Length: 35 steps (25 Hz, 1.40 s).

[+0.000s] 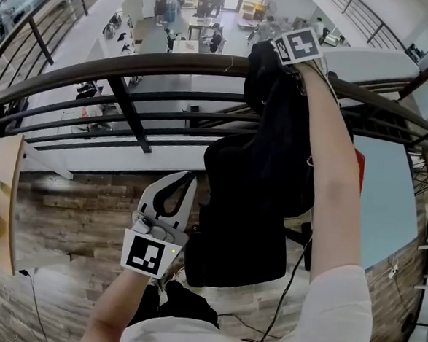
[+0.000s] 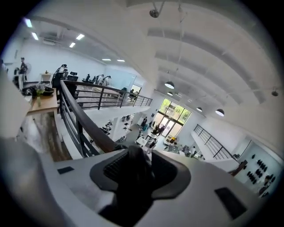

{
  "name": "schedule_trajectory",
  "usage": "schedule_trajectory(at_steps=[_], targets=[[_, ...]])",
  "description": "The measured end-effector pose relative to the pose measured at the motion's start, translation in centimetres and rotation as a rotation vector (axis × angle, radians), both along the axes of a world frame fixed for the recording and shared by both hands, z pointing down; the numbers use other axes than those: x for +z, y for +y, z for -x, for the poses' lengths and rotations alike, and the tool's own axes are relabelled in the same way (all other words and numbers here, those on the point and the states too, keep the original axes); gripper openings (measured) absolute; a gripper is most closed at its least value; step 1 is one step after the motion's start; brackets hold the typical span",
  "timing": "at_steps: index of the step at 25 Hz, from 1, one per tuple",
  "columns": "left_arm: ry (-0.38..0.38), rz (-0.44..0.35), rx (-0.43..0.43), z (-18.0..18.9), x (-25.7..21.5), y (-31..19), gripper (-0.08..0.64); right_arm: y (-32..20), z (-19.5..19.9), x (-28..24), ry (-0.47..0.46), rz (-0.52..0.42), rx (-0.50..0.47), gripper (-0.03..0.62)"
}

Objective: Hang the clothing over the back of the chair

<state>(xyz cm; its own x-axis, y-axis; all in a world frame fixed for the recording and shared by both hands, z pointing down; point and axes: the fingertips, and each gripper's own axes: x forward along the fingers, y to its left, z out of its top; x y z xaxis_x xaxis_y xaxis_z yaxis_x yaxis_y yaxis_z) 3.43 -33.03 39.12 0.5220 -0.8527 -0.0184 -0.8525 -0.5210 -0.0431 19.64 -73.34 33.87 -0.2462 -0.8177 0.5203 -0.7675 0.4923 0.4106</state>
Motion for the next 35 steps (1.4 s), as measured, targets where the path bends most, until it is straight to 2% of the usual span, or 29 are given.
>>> schedule_trajectory(at_steps=[2, 3, 6, 10, 11, 16, 18, 22, 28, 35], targets=[[0.003, 0.003, 0.007, -0.2, -0.1, -0.1, 0.034, 0.3, -0.5, -0.4, -0.029, 0.061, -0.012, 0.205], [0.006, 0.003, 0.009, -0.2, -0.2, -0.2, 0.034, 0.4, -0.7, -0.8, -0.048, 0.078, -0.016, 0.219], [0.013, -0.001, 0.02, -0.7, -0.5, -0.4, 0.035, 1.1, -0.8, -2.1, -0.075, 0.086, -0.03, 0.223], [0.021, -0.012, 0.047, -1.5, -1.1, -0.4, 0.034, 2.2, -1.1, -3.0, -0.023, 0.02, -0.042, 0.225], [0.023, -0.013, 0.054, -1.7, -1.1, -0.4, 0.035, 2.5, -1.3, -3.4, -0.031, -0.011, -0.038, 0.219], [0.018, -0.02, 0.086, -2.3, -1.3, -0.2, 0.035, 4.0, -3.3, -6.0, -0.096, -0.156, 0.032, 0.061], [0.02, -0.022, 0.105, -2.5, -1.3, 0.1, 0.034, 5.0, -4.3, -6.9, -0.128, -0.192, 0.065, 0.041], [0.041, -0.027, 0.143, -2.2, -1.7, 0.5, 0.035, 7.6, -6.2, -8.3, -0.177, -0.254, 0.138, 0.024], [0.058, -0.035, 0.195, -0.7, -2.4, 1.2, 0.035, 13.5, -7.8, -9.4, -0.139, -0.295, 0.203, 0.018], [0.042, -0.082, 0.265, 1.1, -3.7, 3.6, 0.034, 22.2, -9.2, -9.2, -0.179, -0.297, 0.269, 0.018]])
